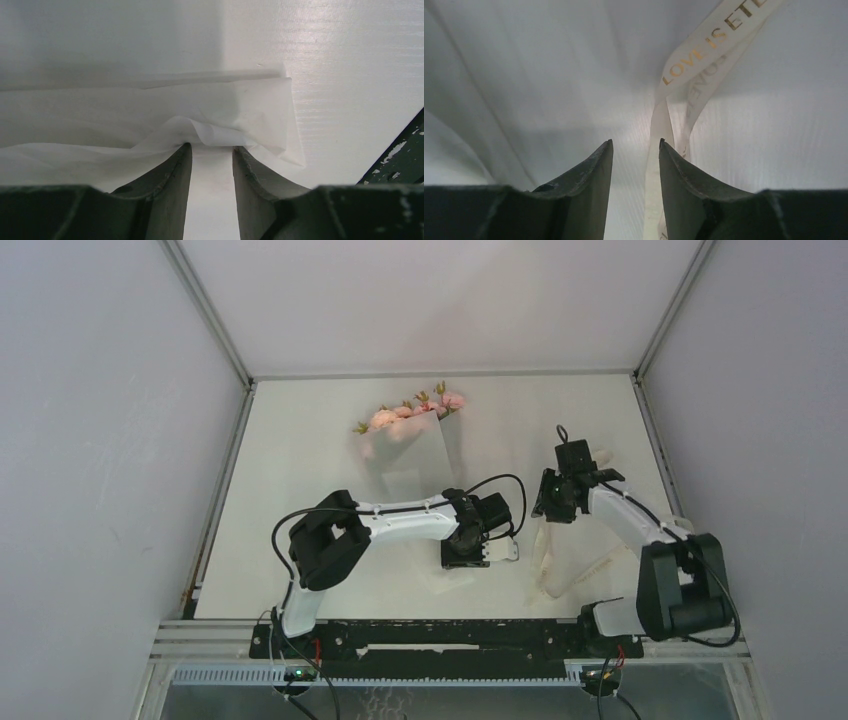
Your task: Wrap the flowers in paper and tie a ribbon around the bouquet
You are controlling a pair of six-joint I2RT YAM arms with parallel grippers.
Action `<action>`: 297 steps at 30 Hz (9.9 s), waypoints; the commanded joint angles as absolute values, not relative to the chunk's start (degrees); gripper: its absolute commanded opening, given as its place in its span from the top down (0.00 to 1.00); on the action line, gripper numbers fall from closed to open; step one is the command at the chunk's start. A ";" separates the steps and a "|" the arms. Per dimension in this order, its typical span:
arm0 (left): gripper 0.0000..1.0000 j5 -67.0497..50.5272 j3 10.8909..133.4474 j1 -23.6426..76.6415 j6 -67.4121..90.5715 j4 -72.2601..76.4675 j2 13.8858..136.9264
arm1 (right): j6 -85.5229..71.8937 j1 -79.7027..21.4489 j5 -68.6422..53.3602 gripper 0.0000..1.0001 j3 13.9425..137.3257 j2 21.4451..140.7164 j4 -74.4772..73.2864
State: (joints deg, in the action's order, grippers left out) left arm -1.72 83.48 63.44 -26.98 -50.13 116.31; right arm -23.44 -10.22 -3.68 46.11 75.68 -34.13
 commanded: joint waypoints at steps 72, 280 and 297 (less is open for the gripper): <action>0.30 -18.18 86.73 57.14 -12.35 -32.79 103.50 | -32.60 -17.77 -49.24 1.00 69.84 121.02 7.04; 1.00 -18.93 89.45 29.46 -25.04 -59.83 89.86 | -27.81 -13.40 -47.88 1.00 59.70 108.85 5.94; 1.00 -29.40 103.29 -4.72 -16.18 -57.47 89.10 | -24.05 -13.75 -45.77 1.00 60.42 105.65 -1.87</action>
State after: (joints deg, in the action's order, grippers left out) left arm -22.90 100.12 -4.93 -16.71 -56.34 95.44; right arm -23.33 -13.08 -46.63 59.29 107.87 -4.03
